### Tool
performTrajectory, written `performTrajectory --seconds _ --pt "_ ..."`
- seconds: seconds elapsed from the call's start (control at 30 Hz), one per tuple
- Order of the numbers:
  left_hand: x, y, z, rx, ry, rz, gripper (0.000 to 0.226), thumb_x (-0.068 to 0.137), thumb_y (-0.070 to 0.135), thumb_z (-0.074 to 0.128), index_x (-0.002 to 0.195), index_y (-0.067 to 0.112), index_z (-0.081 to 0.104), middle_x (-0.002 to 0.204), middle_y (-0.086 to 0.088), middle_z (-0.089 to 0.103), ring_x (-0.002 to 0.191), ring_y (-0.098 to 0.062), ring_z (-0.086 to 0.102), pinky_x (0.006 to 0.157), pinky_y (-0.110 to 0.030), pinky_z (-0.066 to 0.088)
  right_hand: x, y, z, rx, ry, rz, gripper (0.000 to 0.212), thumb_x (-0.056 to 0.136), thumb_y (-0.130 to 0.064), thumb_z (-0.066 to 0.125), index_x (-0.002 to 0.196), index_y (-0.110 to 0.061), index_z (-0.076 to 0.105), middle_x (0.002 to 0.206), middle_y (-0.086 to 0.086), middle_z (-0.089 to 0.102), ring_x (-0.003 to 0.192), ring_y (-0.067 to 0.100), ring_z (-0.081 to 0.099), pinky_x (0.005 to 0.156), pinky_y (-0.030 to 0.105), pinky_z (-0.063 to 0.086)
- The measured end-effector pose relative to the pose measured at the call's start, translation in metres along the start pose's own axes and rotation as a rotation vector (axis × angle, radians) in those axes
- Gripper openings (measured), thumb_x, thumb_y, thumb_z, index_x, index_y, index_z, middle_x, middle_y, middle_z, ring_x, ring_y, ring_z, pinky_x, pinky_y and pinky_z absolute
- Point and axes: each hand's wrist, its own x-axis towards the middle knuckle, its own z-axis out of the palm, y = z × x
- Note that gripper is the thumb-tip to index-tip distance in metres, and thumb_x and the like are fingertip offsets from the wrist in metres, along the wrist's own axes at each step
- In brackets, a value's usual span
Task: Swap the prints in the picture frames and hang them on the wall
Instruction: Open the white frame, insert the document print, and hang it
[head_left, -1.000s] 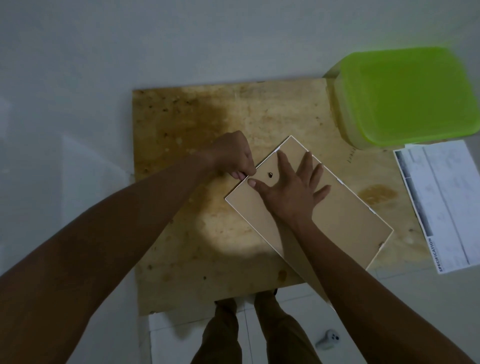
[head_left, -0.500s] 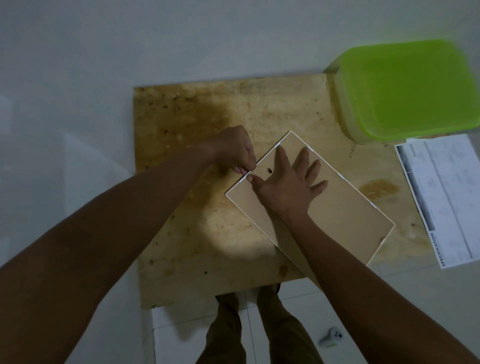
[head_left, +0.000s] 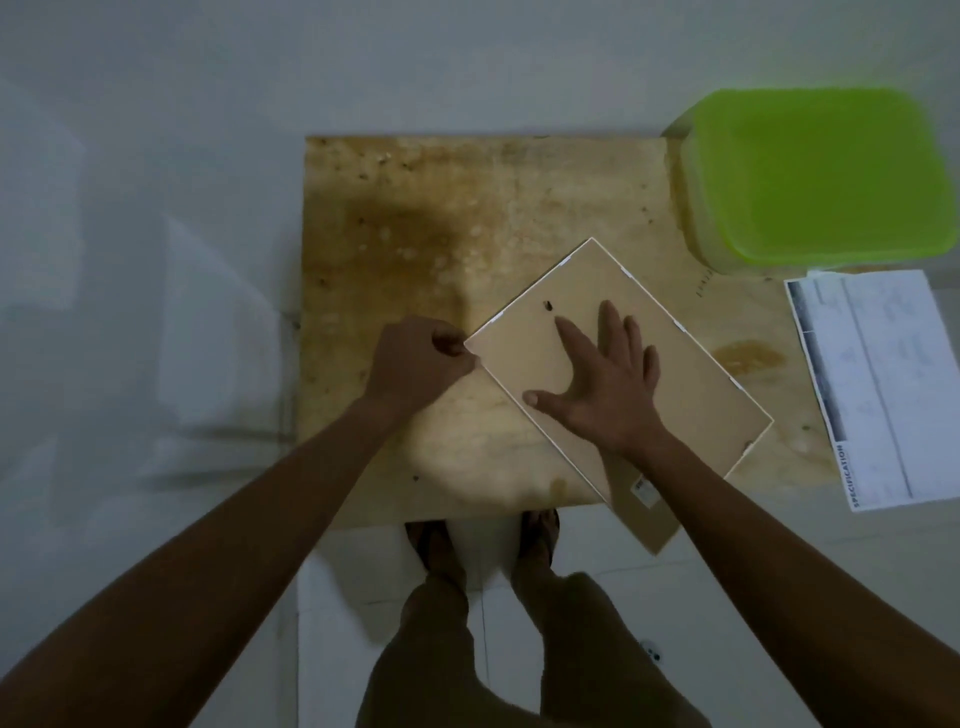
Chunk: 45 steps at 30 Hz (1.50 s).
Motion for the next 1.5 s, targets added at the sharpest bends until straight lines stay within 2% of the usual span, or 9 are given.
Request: performTrajectory --seconds 0.13,0.23,0.33,0.63,0.83,1.0,1.13,1.3,1.5 --pt "-0.041 0.01 0.027 -0.224 0.101 -0.219 0.04 0.061 0.035 0.083 0.098 0.023 0.072 0.061 0.003 0.071 0.061 -0.01 0.071 0.071 -0.035 0.059 -0.011 0.012 0.001 -0.052 -0.011 -0.046 0.102 0.068 -0.094 0.049 0.154 -0.052 0.014 0.169 0.004 -0.01 0.153 0.034 -0.015 0.118 0.065 -0.003" --pt "-0.06 0.024 0.048 -0.399 0.153 -0.297 0.032 0.068 0.023 0.083 0.095 0.029 0.066 0.064 0.0 0.073 0.057 -0.012 0.072 0.071 -0.039 0.061 -0.007 0.011 -0.002 -0.082 -0.002 -0.043 0.104 0.065 -0.096 0.048 0.153 -0.052 0.015 0.169 0.004 -0.005 0.152 0.038 -0.009 0.117 0.065 0.002" --pt "-0.071 0.034 0.063 -0.524 0.237 -0.378 0.027 0.074 0.015 0.076 0.101 0.019 0.074 0.072 -0.002 0.075 0.064 -0.013 0.074 0.072 -0.033 0.061 -0.003 0.009 -0.004 -0.126 0.026 -0.057 0.102 0.063 -0.098 0.046 0.15 -0.051 0.018 0.167 0.004 0.003 0.149 0.041 0.002 0.113 0.064 0.012" --pt "-0.084 0.037 0.089 -0.626 0.364 -0.422 0.052 0.059 0.033 0.086 0.109 0.025 0.077 0.091 0.005 0.078 0.091 -0.008 0.073 0.09 -0.034 0.058 0.026 0.017 -0.011 -0.1 0.074 -0.222 0.107 0.056 -0.097 0.055 0.147 -0.046 0.03 0.158 0.007 0.017 0.139 0.04 0.019 0.109 0.06 0.02" --pt "-0.091 0.039 0.091 -0.632 0.33 -0.37 0.051 0.067 0.009 0.086 0.116 0.02 0.074 0.094 0.005 0.077 0.095 0.0 0.068 0.08 -0.009 0.05 0.04 0.008 -0.013 -0.057 0.015 -0.218 0.11 0.049 -0.096 0.06 0.142 -0.044 0.03 0.159 0.006 0.015 0.143 0.04 0.014 0.111 0.06 0.019" --pt "-0.081 0.041 0.089 -0.588 0.312 -0.338 0.026 0.065 0.013 0.078 0.091 0.013 0.079 0.089 -0.003 0.077 0.082 -0.002 0.067 0.082 -0.03 0.055 0.049 -0.007 -0.015 -0.101 -0.008 -0.123 0.122 0.045 -0.098 0.057 0.149 -0.044 0.024 0.164 0.004 0.008 0.147 0.041 0.01 0.111 0.062 0.016" --pt "-0.06 0.041 0.081 -0.531 0.22 -0.296 0.02 0.067 0.008 0.072 0.085 0.01 0.077 0.076 -0.004 0.074 0.066 -0.006 0.064 0.068 -0.028 0.054 0.057 -0.013 -0.023 -0.075 -0.012 -0.029 0.122 0.045 -0.096 0.058 0.149 -0.045 0.022 0.165 0.001 0.005 0.148 0.039 0.008 0.109 0.063 0.016" --pt "-0.043 0.031 0.071 -0.592 0.09 -0.308 0.066 0.067 -0.006 0.08 0.128 0.014 0.066 0.083 0.002 0.068 0.066 -0.011 0.065 0.062 -0.026 0.055 0.06 -0.025 -0.02 -0.03 0.032 0.086 0.124 0.043 -0.101 0.053 0.149 -0.046 0.021 0.164 -0.001 0.005 0.149 0.037 0.006 0.109 0.064 0.017" --pt "-0.023 0.022 0.055 -0.658 -0.052 -0.304 0.061 0.081 -0.006 0.066 0.138 0.014 0.056 0.09 -0.013 0.076 0.075 -0.03 0.074 0.061 -0.028 0.058 0.056 -0.037 -0.015 0.026 0.062 0.215 0.124 0.046 -0.101 0.052 0.152 -0.046 0.017 0.166 -0.002 0.001 0.15 0.035 0.001 0.111 0.064 0.014"
